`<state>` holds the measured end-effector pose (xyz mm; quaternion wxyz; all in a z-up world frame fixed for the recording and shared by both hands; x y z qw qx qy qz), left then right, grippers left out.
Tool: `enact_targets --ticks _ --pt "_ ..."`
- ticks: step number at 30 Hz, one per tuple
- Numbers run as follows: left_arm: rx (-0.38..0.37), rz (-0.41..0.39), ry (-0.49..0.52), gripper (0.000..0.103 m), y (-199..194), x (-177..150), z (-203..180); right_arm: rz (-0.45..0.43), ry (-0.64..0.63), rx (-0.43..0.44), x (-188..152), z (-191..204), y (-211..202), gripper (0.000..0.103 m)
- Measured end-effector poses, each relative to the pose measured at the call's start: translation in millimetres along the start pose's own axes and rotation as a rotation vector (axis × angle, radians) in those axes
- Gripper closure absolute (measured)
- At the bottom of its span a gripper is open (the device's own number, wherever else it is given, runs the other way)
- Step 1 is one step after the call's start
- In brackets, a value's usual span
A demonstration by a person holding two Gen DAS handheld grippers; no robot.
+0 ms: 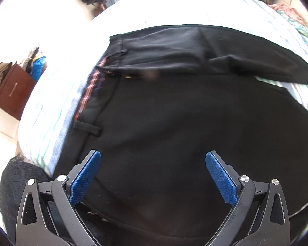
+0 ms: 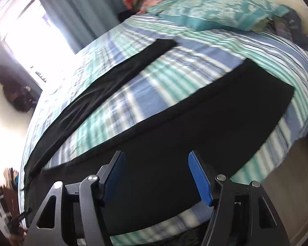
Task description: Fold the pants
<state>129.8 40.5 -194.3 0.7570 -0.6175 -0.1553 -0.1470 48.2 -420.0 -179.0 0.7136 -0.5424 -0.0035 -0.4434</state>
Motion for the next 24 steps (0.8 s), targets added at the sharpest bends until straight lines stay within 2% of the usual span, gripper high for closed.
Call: enact_targets --ticks 5,8,10,12,15,22,24 --pt "-0.038 -0.046 0.096 0.001 -10 8 -27 0.027 -0.322 0.159 -64 100 16 0.035" --pt "-0.043 -0.053 0.125 0.001 -1 9 -44 0.048 -0.547 0.166 -98 131 25 0.035" --pt "-0.039 -0.017 0.138 0.000 17 7 -48 0.047 -0.643 0.155 -110 135 27 0.035" --pt "-0.075 -0.055 0.084 0.000 17 1 -41 0.054 -0.665 0.140 -113 130 28 0.035" --pt "-0.090 -0.071 0.075 0.000 17 -4 -38 0.064 -0.603 0.143 -107 120 29 0.034" --pt "-0.065 0.025 0.093 0.001 12 13 -40 0.061 -0.538 0.136 -94 125 37 0.032" --pt "-0.085 -0.036 0.130 0.001 3 30 -50 0.068 -0.525 0.145 -92 126 39 0.032"
Point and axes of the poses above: each gripper's, at about its wrist camera, not at the fingertips, and y roughly the way its jaws point, z to its left, x to its top, the point moved 1 cm from there along y, roughly the way its jaws point, and after that the axes turned 5 degrees about y, right-handed, at the moved point
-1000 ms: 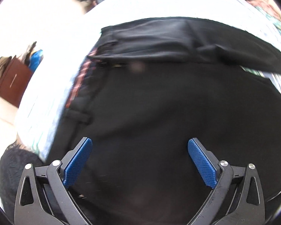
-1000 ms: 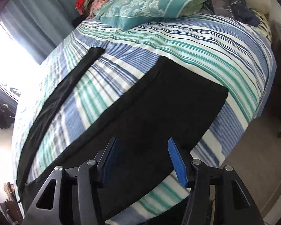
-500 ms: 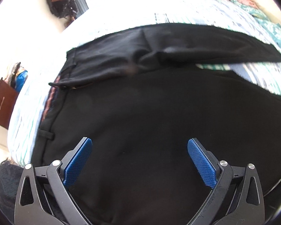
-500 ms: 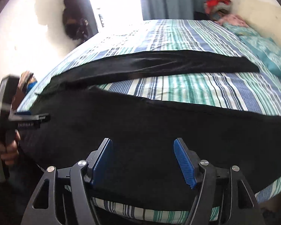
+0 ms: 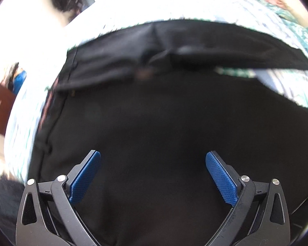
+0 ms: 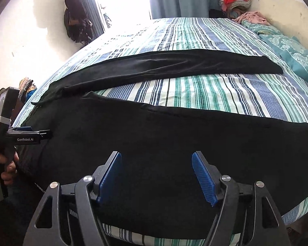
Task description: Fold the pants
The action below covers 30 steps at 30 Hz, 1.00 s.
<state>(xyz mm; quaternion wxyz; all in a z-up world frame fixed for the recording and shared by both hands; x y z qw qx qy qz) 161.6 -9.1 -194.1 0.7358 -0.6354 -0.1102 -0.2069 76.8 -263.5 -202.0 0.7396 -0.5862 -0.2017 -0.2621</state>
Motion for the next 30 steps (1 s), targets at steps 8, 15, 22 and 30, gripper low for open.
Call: enact_targets --ticks 8,15,22,30 --pt "-0.049 -0.177 -0.036 0.001 8 126 17 0.017 0.079 0.046 15 -14 7 0.031" --pt "0.060 -0.081 -0.156 0.001 105 164 40 -0.045 -0.016 0.050 118 -27 40 0.028" --pt "0.067 -0.133 -0.183 0.000 130 137 47 0.000 -0.043 0.168 216 -33 135 0.023" --pt "0.065 -0.169 -0.187 0.000 133 136 47 0.140 -0.015 -0.070 272 -220 210 0.039"
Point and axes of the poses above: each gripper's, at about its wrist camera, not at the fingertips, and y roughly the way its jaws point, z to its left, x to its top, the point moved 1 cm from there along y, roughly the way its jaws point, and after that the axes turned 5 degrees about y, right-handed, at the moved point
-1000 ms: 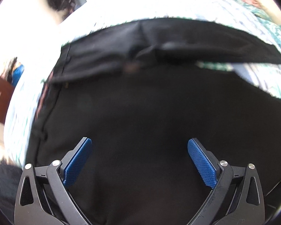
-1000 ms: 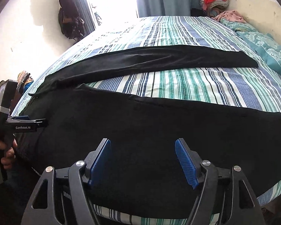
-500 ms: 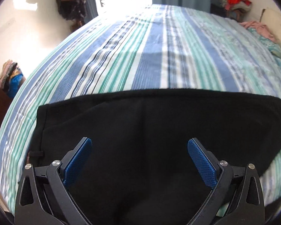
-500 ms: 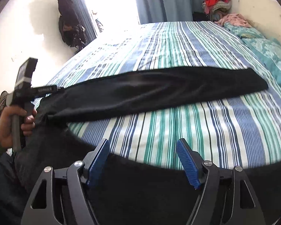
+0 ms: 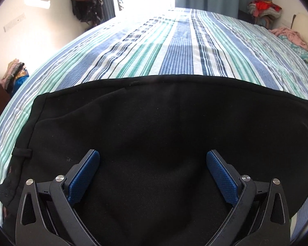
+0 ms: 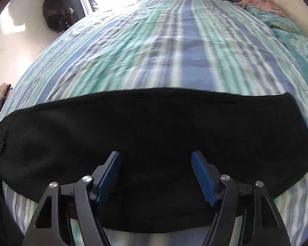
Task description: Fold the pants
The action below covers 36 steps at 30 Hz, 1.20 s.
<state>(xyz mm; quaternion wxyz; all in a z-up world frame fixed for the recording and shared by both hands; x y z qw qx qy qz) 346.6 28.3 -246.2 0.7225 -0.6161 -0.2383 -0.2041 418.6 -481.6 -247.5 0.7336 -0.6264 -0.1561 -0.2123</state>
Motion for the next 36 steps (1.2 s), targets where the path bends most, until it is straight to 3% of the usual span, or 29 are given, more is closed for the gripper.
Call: enact_targets --ticks 3,5,7,9,13,16,17,20,25,29,31,34,36 --pt "0.003 -0.014 -0.001 0.000 -2 -3 0 0.009 0.098 -0.301 30 -85 -6 0.033" --pt "0.003 -0.022 -0.002 0.000 -2 -4 0 -0.013 0.235 -0.384 47 -136 -16 0.033" --pt "0.002 -0.030 -0.004 0.000 -1 -5 0 -0.052 0.347 -0.383 58 -167 -24 0.033" --pt "0.003 -0.033 -0.003 0.000 -1 -6 0 -0.065 0.399 -0.308 70 -178 -19 0.033" --pt "-0.001 -0.038 -0.007 0.000 0 -6 0 0.018 0.354 -0.269 78 -165 15 0.034" --pt "0.002 -0.037 -0.005 0.001 0 -6 0 -0.039 0.354 -0.272 73 -153 4 0.088" --pt "0.002 -0.036 -0.005 0.001 0 -6 0 -0.063 0.348 -0.296 70 -149 -3 0.096" --pt "0.007 -0.031 -0.001 0.001 0 -5 -1 -0.194 0.295 -0.271 55 -122 -50 0.096" --pt "0.028 -0.016 0.016 0.001 0 -3 -3 -0.411 0.168 -0.258 -17 -52 -157 0.096" --pt "0.059 -0.008 0.038 0.001 -1 -1 -7 -0.479 0.256 -0.268 -112 -23 -216 0.096" --pt "0.083 -0.004 0.052 0.000 -2 1 -10 -0.452 0.375 -0.311 -168 -25 -226 0.096" --pt "0.126 0.022 0.082 0.000 -5 4 -15 -0.327 0.540 -0.386 -239 -37 -217 0.094" --pt "0.148 0.084 0.122 0.001 -12 10 -20 -0.198 0.632 -0.482 -266 -50 -211 0.083"
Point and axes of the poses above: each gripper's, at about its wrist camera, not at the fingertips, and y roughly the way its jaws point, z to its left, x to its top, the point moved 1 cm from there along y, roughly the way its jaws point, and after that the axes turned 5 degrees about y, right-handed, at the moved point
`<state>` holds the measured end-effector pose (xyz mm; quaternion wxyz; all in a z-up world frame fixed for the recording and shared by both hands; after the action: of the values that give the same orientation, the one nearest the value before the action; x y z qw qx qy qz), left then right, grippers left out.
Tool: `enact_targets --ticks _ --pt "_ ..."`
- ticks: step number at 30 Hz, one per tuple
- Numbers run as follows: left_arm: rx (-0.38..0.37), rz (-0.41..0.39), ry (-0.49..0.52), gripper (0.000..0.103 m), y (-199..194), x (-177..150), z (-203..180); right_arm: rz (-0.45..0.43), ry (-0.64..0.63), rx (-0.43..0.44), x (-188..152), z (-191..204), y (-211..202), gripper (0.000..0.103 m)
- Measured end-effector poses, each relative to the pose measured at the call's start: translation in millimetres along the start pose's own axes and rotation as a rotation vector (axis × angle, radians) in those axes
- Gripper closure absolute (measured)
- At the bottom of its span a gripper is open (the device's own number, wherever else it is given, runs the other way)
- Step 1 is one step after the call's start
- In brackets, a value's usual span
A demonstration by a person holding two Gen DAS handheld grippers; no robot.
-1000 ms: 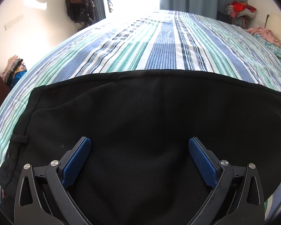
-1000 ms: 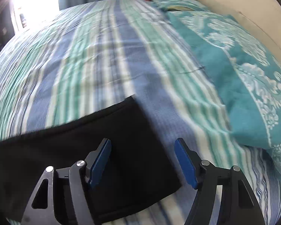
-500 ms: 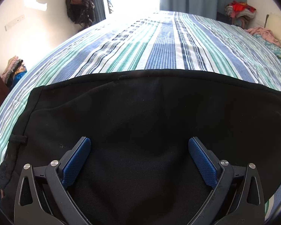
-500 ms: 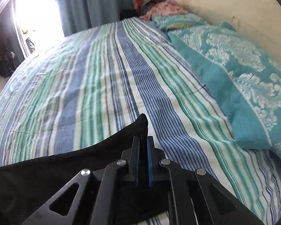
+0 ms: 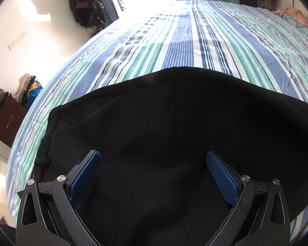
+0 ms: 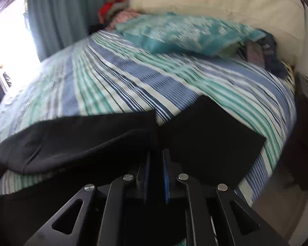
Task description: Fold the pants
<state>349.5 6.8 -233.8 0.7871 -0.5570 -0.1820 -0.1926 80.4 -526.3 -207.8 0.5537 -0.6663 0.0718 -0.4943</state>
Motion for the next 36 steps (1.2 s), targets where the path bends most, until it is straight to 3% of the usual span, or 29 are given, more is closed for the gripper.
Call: enact_targets --ticks 2,4,6,8,11,13,16,18,20,30,33,36 --pt "-0.018 0.025 0.018 0.001 -15 -3 0 0.015 0.121 -0.044 -4 -34 -6 0.059" --pt "-0.087 -0.004 -0.014 0.001 -40 -18 6 -0.087 0.268 -0.041 -6 -66 -29 0.042" --pt "-0.177 -0.030 -0.026 0.001 -66 -40 11 -0.180 0.337 -0.005 -7 -81 -51 0.040" --pt "-0.233 -0.054 -0.010 0.001 -88 -62 14 -0.212 0.345 0.091 -10 -76 -68 0.040" --pt "-0.240 -0.106 0.021 0.001 -108 -94 19 -0.224 0.254 0.244 -24 -36 -91 0.029" --pt "-0.218 -0.095 0.032 0.001 -105 -112 20 -0.209 0.173 0.344 -39 -2 -100 0.022" --pt "-0.208 -0.017 0.023 0.000 -77 -133 22 -0.115 0.033 0.501 -63 51 -99 0.021" --pt "-0.257 -0.083 -0.021 0.000 -74 -143 30 -0.057 -0.031 0.577 -74 70 -90 0.021" --pt "-0.244 -0.093 -0.008 0.000 -76 -144 28 -0.019 -0.031 0.608 -77 73 -79 0.022" --pt "-0.230 -0.126 -0.011 0.000 -78 -151 26 0.071 0.309 0.670 -67 21 -20 0.026" --pt "-0.228 -0.129 -0.012 0.000 -79 -153 26 0.064 0.413 0.625 -55 4 -2 0.033" --pt "-0.224 -0.127 -0.014 0.000 -80 -154 25 0.062 0.535 0.587 -47 -13 13 0.049"
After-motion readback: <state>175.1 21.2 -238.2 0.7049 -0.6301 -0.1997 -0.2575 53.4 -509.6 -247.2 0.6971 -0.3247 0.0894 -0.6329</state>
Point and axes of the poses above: each gripper's, at about its wrist camera, not at the fingertips, and y roughly the way its jaws point, z to its left, x to its top, the point moved 1 cm from there along y, roughly the way its jaws point, and after that the axes turned 5 degrees about y, right-handed, at the moved point
